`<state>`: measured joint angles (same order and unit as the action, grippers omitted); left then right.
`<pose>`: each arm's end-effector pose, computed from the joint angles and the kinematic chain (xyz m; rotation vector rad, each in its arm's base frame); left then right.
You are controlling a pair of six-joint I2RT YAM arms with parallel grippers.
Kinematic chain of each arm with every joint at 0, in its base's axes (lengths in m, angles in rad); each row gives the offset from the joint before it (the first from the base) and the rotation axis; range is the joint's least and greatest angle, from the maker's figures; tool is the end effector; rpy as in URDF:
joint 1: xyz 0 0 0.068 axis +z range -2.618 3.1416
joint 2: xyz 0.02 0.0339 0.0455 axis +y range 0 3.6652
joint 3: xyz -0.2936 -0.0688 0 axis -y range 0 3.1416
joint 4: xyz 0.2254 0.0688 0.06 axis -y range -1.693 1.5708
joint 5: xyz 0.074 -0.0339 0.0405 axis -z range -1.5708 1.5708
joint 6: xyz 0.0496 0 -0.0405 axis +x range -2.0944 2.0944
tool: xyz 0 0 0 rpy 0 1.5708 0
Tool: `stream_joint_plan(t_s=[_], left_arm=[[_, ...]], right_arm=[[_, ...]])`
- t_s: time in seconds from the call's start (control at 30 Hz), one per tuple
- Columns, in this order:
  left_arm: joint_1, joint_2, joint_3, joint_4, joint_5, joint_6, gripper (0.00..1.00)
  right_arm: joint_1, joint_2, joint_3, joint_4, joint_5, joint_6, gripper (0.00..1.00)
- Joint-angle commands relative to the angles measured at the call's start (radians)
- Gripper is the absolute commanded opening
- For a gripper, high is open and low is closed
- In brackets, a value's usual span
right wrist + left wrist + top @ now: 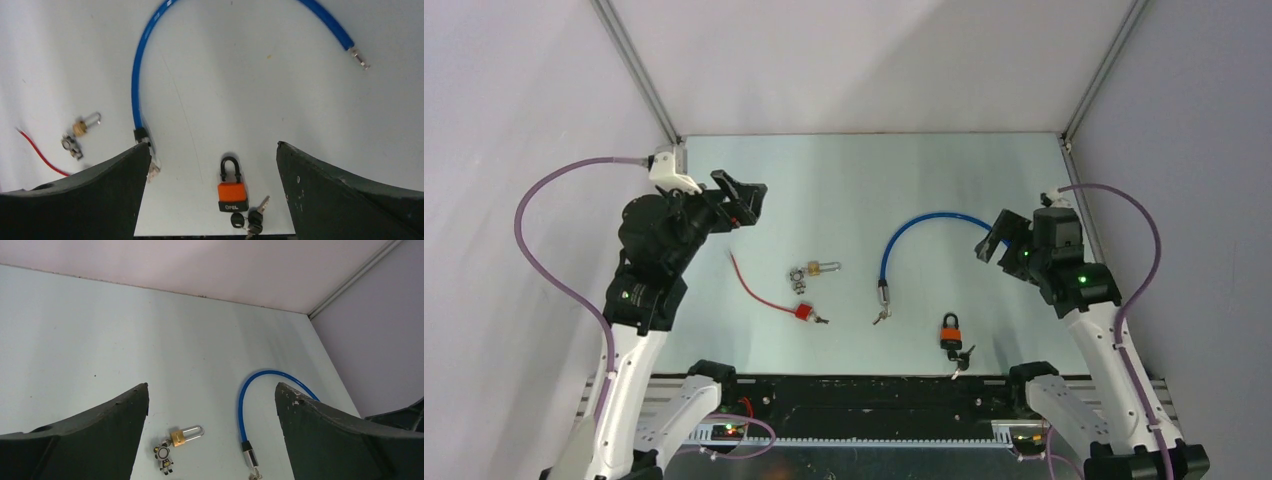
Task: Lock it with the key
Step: Pick up the lock from the center of the board.
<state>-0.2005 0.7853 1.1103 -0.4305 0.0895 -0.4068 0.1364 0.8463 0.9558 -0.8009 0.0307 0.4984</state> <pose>0.1261 -0.0301 0.4369 -0.1071 1.7004 -0.5307 0.1370 0.0173 0.3388 0.4266 2.2395 0.3014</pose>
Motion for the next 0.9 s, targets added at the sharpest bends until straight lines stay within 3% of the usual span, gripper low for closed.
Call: stream_joint_plan(t_s=[0.0,0.27,0.57,0.87], left_arm=[[0.005,-0.029,-0.027,0.018,0.037,-0.009,1.00],[0.005,-0.081,-0.081,0.011,0.310,0.018,1.00],[0.006,-0.087,-0.172,0.006,0.291,-0.017,1.00],[0.005,-0.046,-0.194,0.005,0.268,-0.042,1.00]], right_arm=[[0.086,0.021,-0.047,0.047,0.022,0.001,0.99],[0.368,0.187,-0.055,0.109,0.243,0.103,0.94],[0.475,0.347,-0.056,0.047,0.386,0.198,0.94],[0.560,0.409,-0.097,-0.003,0.372,0.289,0.92]])
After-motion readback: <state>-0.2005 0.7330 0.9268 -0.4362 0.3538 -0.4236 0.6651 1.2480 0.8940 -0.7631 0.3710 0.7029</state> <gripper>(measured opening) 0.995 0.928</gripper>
